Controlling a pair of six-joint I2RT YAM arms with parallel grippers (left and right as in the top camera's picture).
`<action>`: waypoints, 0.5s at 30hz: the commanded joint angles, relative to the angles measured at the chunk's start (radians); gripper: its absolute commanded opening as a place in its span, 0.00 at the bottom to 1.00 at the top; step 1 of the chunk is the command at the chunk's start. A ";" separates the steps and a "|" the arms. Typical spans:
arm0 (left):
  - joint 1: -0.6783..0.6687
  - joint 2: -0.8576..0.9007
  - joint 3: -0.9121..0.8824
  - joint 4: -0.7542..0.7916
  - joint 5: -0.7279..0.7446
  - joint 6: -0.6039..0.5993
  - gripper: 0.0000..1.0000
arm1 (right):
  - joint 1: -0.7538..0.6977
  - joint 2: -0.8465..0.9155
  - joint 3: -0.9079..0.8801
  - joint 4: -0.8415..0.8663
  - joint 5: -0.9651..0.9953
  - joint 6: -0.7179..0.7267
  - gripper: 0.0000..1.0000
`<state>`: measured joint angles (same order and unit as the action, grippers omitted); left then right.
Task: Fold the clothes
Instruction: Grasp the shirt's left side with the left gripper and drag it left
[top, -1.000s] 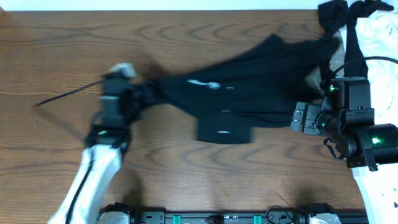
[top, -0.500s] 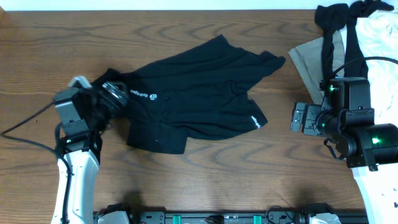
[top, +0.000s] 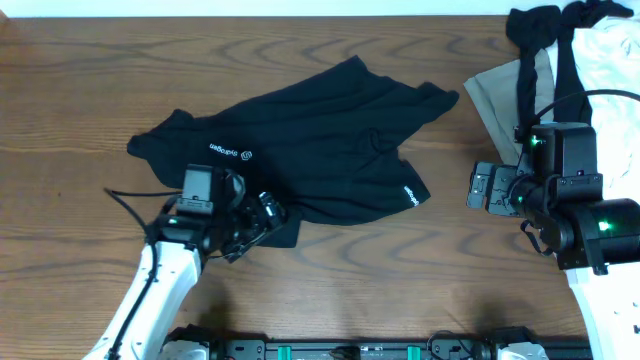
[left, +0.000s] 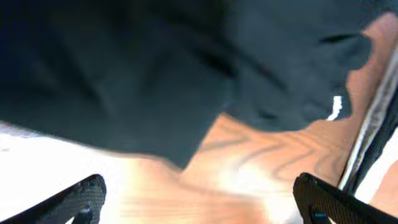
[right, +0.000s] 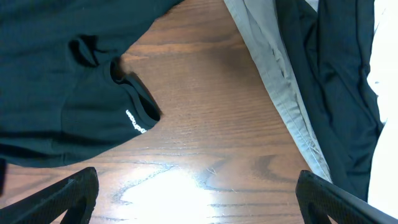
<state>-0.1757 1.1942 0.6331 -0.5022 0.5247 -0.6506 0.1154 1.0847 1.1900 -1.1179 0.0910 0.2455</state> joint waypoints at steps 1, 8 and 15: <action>-0.059 0.001 -0.006 0.097 -0.025 -0.035 0.99 | -0.006 0.002 0.005 0.000 0.010 0.009 0.99; -0.193 0.039 -0.006 0.393 -0.040 -0.047 0.73 | -0.006 0.002 0.005 -0.001 0.010 0.009 0.99; -0.221 0.241 -0.006 0.415 -0.061 -0.119 0.67 | -0.006 0.002 0.005 -0.009 0.010 0.009 0.99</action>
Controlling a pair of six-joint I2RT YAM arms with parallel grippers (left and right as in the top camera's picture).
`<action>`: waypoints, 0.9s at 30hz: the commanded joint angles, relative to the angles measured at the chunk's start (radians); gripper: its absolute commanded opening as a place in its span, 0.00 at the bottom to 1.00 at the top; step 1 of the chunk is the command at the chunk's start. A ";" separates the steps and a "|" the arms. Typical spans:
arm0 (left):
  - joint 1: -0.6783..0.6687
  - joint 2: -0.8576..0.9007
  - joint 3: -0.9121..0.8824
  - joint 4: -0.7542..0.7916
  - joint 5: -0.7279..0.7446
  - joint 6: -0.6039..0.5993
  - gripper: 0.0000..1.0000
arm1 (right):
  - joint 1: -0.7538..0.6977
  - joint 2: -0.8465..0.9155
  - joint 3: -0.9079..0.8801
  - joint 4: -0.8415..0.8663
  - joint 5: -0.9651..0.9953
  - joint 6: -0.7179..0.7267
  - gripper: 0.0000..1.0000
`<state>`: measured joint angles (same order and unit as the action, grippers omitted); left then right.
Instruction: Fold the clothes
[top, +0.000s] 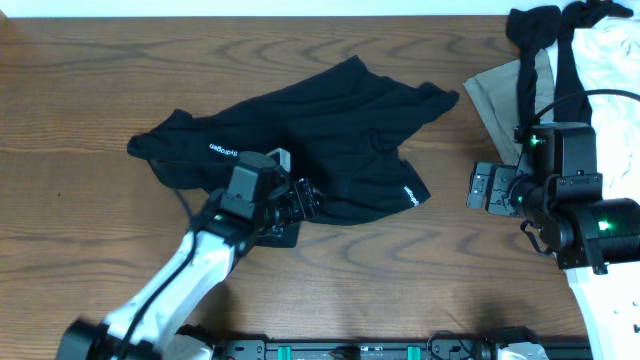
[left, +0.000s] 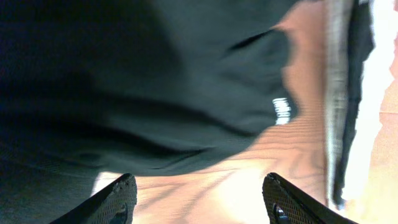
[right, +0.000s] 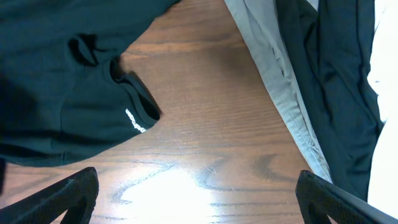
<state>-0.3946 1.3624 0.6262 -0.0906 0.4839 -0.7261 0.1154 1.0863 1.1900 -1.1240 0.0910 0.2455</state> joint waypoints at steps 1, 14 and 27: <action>-0.002 0.103 0.001 0.004 -0.016 -0.051 0.67 | -0.006 0.000 0.005 -0.005 0.010 0.008 0.99; 0.137 0.229 0.001 -0.274 -0.090 -0.013 0.67 | -0.006 0.000 0.005 -0.020 0.011 0.008 0.99; 0.681 0.146 0.055 -0.388 -0.257 0.123 0.67 | -0.006 0.006 0.005 -0.012 0.014 0.008 0.99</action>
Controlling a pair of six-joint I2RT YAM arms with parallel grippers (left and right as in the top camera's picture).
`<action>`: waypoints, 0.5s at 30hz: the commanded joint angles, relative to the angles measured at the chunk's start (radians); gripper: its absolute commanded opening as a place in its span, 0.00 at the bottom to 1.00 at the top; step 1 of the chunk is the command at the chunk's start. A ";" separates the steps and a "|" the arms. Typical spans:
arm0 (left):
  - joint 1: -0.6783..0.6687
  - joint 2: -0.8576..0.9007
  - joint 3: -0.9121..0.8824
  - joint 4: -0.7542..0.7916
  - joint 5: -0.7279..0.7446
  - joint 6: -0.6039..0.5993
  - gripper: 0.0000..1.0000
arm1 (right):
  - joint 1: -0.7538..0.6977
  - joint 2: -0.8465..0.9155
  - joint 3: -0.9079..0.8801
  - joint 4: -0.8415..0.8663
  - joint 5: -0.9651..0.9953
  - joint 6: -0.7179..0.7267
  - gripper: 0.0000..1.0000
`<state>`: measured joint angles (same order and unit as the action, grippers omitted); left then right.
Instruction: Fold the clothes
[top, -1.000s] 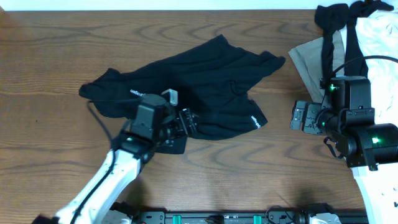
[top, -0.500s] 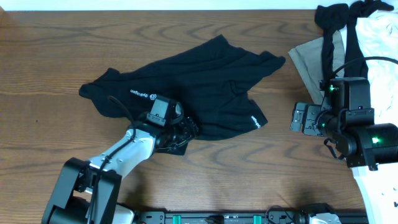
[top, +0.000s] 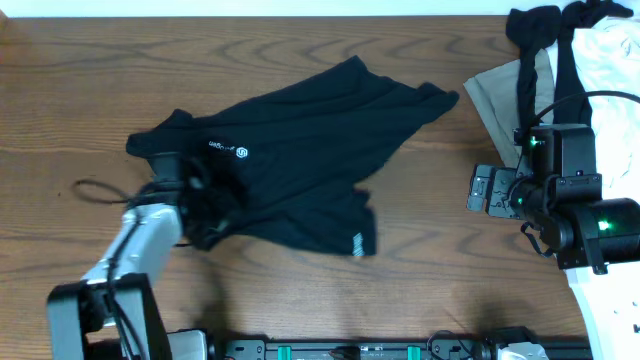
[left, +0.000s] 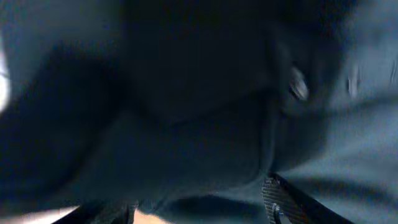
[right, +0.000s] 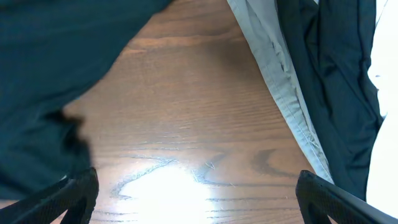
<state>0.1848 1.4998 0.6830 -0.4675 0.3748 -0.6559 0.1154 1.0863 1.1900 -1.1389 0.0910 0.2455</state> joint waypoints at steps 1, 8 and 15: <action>0.134 0.006 0.006 -0.011 -0.148 0.061 0.67 | -0.006 0.010 0.005 0.004 0.017 0.008 0.99; 0.331 -0.016 0.104 -0.072 -0.119 0.138 0.68 | -0.006 0.076 0.005 0.014 0.017 0.008 0.99; 0.343 -0.074 0.217 -0.227 0.145 0.238 0.68 | -0.006 0.190 0.005 0.062 0.014 -0.008 0.99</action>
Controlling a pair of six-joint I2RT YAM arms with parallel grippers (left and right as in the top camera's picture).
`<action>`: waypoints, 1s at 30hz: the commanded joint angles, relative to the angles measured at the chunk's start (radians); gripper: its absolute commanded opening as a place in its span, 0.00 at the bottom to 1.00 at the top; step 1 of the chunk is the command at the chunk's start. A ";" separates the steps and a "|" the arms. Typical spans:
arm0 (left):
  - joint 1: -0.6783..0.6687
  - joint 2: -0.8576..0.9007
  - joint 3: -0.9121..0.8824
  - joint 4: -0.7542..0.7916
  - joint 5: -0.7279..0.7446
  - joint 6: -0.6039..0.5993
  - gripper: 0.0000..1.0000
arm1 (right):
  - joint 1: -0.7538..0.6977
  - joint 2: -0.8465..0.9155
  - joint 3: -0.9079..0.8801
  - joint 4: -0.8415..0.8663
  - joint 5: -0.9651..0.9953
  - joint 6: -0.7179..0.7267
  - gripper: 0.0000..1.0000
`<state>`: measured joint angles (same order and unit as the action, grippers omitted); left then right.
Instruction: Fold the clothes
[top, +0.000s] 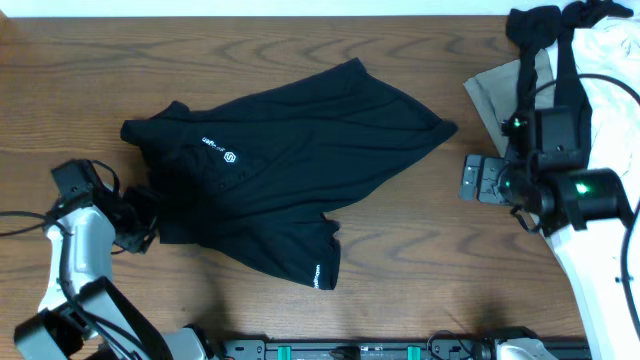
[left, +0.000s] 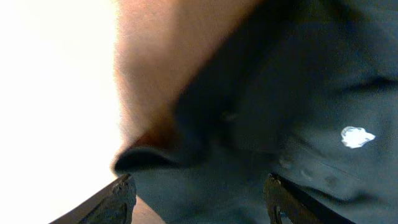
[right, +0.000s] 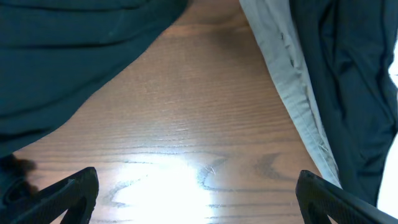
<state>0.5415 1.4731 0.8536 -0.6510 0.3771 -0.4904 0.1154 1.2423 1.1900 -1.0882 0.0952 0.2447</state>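
A black shirt (top: 290, 170) with a small white logo lies spread across the middle of the wooden table (top: 420, 270); one sleeve points toward the front edge. At the shirt's left edge my left gripper (top: 140, 228) is closed on a bunched fold. In the left wrist view dark cloth (left: 280, 93) fills the space between the fingers of that gripper (left: 196, 202). To the right of the shirt my right gripper (top: 470, 180) stands open over bare wood. The right wrist view shows nothing between the fingers of the gripper (right: 199, 199), and the shirt's edge (right: 62, 62) lies at upper left.
A pile of other clothes sits at the back right: a beige garment (top: 495, 95), a black one (top: 540, 30) and a white one (top: 610, 50). In the right wrist view the beige (right: 280, 62) and black (right: 348, 74) pieces lie close to my right gripper.
My left gripper has moved further left and toward the front, with the shirt's edge in it. The shirt has shifted left and its lower sleeve lies nearer the front. My right arm has moved slightly back.
My left gripper was wide open at the shirt's lower hem. Then its fingers had narrowed over the hem, further right. Later it was at the shirt's left side with cloth filling its view and the shirt pulled left. Now the shirt lies flatter and further left.
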 joint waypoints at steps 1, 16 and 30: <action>-0.032 -0.066 0.054 -0.080 0.182 0.089 0.68 | -0.006 0.054 0.005 0.020 0.005 -0.013 0.99; -0.509 -0.147 -0.100 -0.235 0.059 -0.113 0.92 | -0.006 0.189 0.005 0.037 -0.002 -0.030 0.99; -0.533 -0.147 -0.332 -0.005 0.040 -0.184 0.81 | -0.006 0.189 0.005 0.032 -0.006 -0.040 0.99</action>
<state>0.0109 1.3262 0.5465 -0.6842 0.4358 -0.6678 0.1154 1.4315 1.1900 -1.0546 0.0860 0.2207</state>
